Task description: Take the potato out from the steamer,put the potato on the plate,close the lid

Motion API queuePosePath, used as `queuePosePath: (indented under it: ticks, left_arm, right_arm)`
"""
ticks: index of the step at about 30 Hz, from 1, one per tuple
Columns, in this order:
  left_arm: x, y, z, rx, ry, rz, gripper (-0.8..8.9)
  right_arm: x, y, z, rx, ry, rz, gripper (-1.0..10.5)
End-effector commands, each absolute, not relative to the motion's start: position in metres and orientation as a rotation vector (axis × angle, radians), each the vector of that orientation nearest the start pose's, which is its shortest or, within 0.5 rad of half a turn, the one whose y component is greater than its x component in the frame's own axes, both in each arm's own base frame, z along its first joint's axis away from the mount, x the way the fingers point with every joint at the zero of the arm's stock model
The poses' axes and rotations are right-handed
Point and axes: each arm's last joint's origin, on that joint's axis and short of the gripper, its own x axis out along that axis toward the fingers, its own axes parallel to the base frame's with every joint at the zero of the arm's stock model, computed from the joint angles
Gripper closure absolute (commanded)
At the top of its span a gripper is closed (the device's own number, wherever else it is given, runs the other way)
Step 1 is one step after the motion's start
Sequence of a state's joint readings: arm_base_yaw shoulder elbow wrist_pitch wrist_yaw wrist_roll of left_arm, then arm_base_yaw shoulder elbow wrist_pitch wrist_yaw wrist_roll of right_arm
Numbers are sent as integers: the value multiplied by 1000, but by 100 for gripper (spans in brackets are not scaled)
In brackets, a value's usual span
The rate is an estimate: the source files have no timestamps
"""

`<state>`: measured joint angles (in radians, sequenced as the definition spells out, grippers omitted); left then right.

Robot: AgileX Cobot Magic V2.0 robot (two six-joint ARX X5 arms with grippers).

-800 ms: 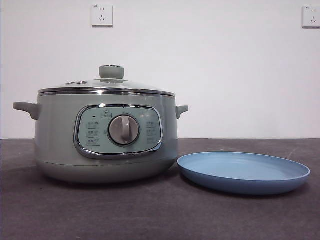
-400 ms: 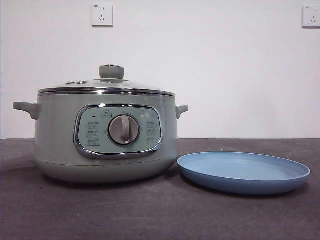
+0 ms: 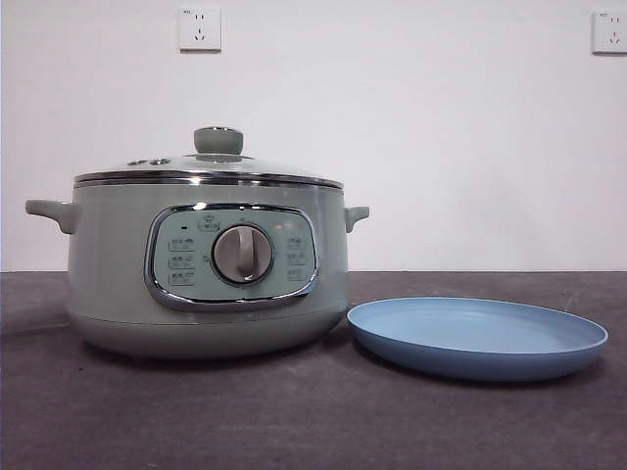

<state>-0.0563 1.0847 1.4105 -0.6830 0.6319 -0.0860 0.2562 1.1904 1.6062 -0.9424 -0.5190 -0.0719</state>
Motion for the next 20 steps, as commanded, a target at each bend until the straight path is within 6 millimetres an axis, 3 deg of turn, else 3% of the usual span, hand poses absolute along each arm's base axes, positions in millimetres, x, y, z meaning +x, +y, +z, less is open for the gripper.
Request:
queuePosePath:
  ticks: [1,10,20]
  left_arm:
    - [200,-33,438,-166,385,-646,310]
    - [231,-71,422,-106,426,-638,311]
    - [274,-120,374,41,594,-549,312]
  right_arm:
    - [192,66,458,1,494,777,317]
    - [192,66,458,11,499,771,317]
    - [192,64,457,8,513,719,318]
